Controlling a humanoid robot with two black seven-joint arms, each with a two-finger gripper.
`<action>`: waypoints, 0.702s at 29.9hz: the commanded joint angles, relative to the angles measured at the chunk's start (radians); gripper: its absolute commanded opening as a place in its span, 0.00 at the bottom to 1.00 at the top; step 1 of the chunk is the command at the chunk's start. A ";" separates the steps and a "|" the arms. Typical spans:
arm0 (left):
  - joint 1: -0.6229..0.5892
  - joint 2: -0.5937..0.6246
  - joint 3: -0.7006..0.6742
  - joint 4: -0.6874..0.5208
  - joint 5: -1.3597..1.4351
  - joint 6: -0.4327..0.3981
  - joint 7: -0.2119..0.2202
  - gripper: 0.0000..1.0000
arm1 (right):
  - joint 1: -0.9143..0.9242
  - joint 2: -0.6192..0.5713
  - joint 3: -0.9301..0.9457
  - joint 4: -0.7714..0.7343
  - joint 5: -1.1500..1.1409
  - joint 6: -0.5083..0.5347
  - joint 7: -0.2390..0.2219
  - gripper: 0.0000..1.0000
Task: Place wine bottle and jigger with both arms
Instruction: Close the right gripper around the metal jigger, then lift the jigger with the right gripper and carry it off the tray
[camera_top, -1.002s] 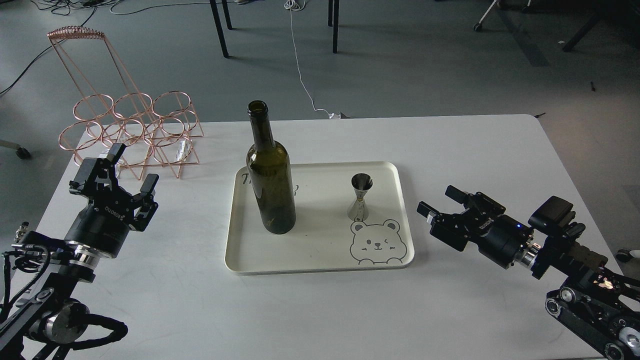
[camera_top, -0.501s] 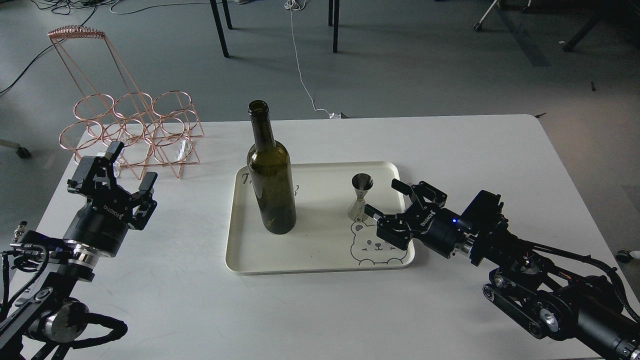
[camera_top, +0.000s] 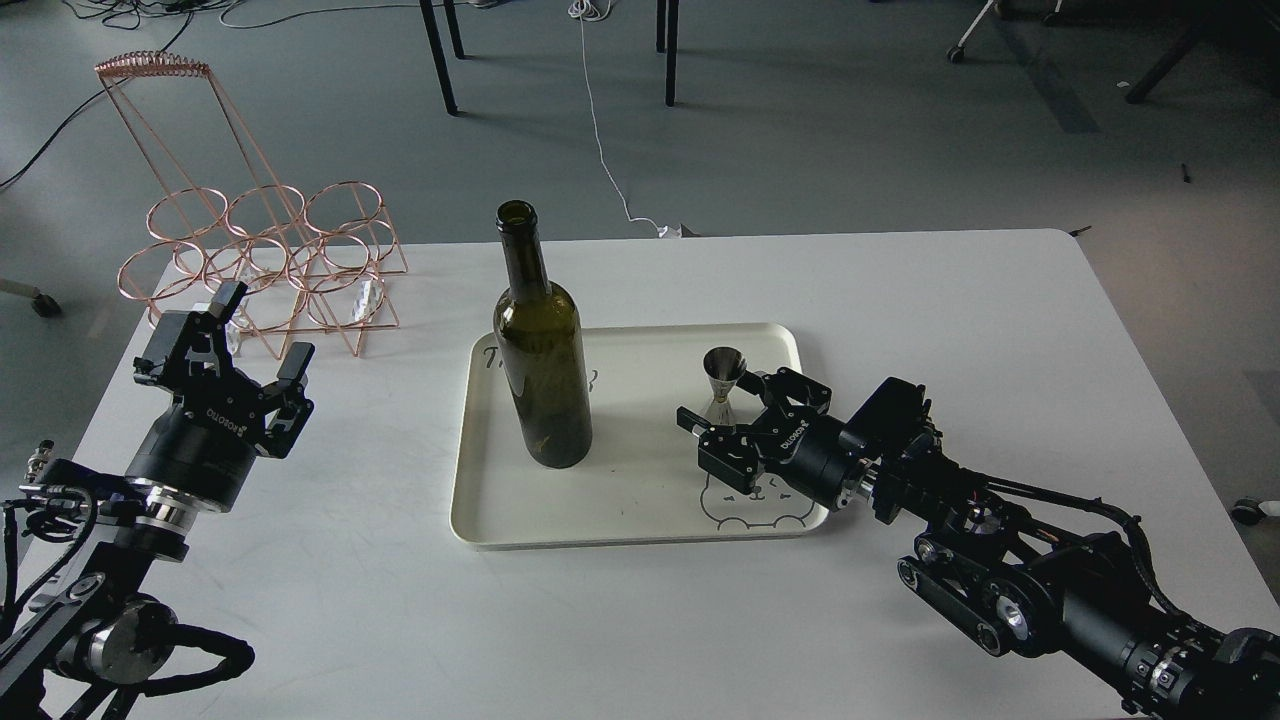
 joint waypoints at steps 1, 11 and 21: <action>0.002 0.000 -0.001 0.000 0.000 0.000 0.000 0.98 | 0.002 0.000 0.000 -0.005 0.000 -0.001 0.000 0.51; 0.002 -0.001 0.001 0.000 0.000 0.000 0.000 0.98 | 0.006 0.000 -0.002 -0.006 0.000 -0.029 0.000 0.21; 0.000 -0.001 0.001 0.000 0.000 0.000 0.000 0.98 | 0.014 -0.011 0.011 0.018 0.000 -0.070 0.000 0.16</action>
